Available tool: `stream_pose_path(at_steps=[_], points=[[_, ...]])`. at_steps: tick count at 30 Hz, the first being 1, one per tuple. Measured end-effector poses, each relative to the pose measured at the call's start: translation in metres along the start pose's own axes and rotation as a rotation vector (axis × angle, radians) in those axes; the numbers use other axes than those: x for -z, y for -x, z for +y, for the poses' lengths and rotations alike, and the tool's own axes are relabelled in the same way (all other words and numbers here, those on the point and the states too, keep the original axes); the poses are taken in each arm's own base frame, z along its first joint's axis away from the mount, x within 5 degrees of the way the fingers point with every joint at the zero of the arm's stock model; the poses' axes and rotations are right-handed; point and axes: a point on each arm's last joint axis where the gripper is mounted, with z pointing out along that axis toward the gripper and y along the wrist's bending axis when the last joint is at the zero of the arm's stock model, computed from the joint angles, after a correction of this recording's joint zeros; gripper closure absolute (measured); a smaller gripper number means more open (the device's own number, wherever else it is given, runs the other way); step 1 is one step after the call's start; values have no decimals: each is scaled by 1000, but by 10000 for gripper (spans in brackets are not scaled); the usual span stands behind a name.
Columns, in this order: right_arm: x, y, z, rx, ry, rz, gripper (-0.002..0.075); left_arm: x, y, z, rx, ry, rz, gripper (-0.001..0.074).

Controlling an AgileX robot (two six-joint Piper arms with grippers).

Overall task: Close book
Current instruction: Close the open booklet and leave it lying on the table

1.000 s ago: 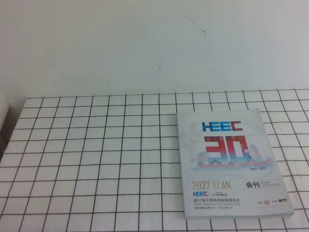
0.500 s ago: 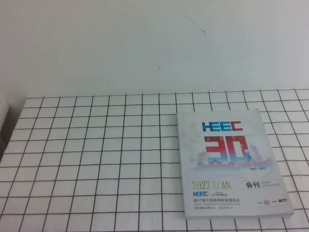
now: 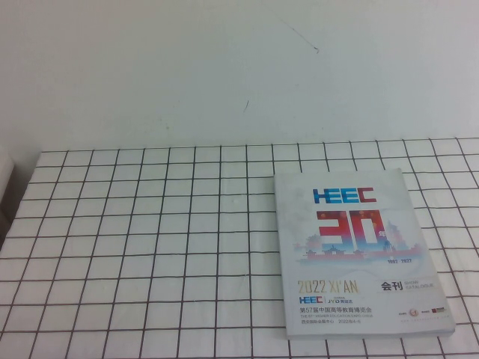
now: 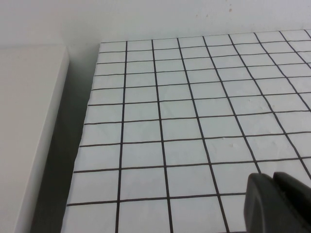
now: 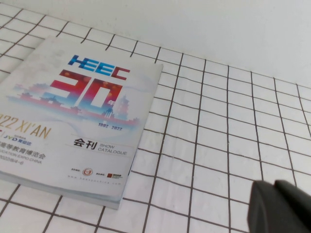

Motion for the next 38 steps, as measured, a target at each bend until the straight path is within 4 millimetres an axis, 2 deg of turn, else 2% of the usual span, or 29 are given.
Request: stream_pose_path(at_steps=[3, 9, 24, 30, 38], points=[[-8, -15, 3, 1, -11, -14, 729, 0, 0, 0, 0, 0, 1, 738], [-35, -62, 10, 6, -44, -29, 729, 0, 0, 0, 0, 0, 2, 738], [-36, -63, 10, -62, -52, -39, 729, 0, 0, 0, 0, 0, 3, 738], [-36, -64, 5, -155, -136, -26, 729, 0, 0, 0, 4, 0, 3, 738], [-36, -64, 5, -169, -146, -25, 729, 0, 0, 0, 4, 0, 5, 738]])
